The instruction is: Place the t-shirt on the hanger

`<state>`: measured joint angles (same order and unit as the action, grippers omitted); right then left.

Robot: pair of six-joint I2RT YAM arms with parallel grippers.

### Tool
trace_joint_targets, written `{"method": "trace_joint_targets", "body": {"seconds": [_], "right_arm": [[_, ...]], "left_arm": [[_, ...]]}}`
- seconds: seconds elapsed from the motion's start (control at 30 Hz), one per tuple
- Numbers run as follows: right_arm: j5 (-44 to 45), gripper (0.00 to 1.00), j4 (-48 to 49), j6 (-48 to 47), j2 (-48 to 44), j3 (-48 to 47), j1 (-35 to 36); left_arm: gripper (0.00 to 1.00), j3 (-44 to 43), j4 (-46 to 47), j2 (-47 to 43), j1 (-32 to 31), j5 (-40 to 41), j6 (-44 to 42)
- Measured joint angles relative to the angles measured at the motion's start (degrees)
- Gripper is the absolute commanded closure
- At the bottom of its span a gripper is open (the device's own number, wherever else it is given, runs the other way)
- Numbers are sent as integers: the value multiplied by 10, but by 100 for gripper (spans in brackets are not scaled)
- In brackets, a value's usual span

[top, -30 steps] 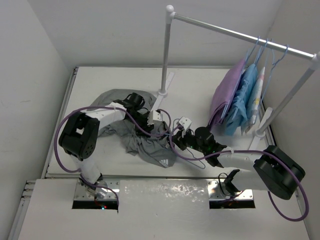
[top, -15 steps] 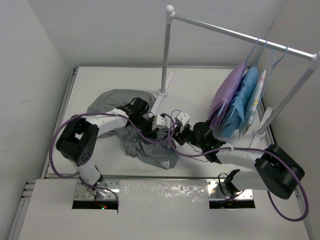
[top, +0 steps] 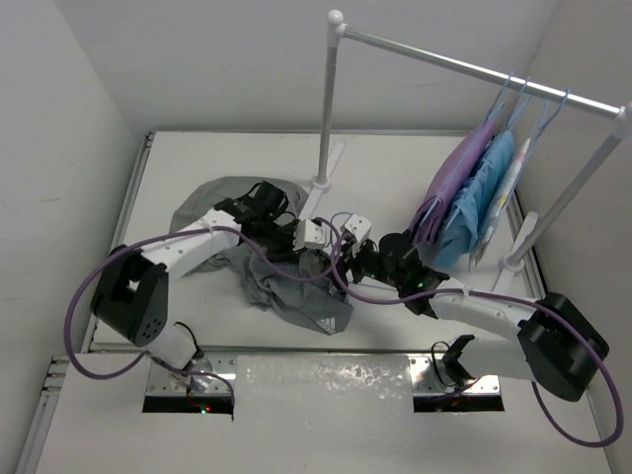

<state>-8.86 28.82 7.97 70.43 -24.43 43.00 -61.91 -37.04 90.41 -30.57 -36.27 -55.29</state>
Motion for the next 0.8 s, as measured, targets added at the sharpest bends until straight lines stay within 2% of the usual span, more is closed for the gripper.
{"method": "trace_joint_targets", "body": {"seconds": [0.17, 0.47, 0.6, 0.7, 0.8], "right_arm": [[-6, 6, -60, 3, -14, -25, 0], [-9, 4, -123, 29, -59, -27, 0], [18, 7, -148, 61, -75, -27, 0], [64, 13, -156, 106, -94, -22, 3], [106, 27, -156, 154, -117, -15, 3]], "left_arm": [[100, -17, -49, -59, 1, 95, -39], [100, 9, -82, -156, 10, 197, -54], [100, 45, -73, -194, 27, 210, -10], [100, 78, -55, -223, 29, 228, 54], [100, 107, -34, -247, 29, 258, 120]]}}
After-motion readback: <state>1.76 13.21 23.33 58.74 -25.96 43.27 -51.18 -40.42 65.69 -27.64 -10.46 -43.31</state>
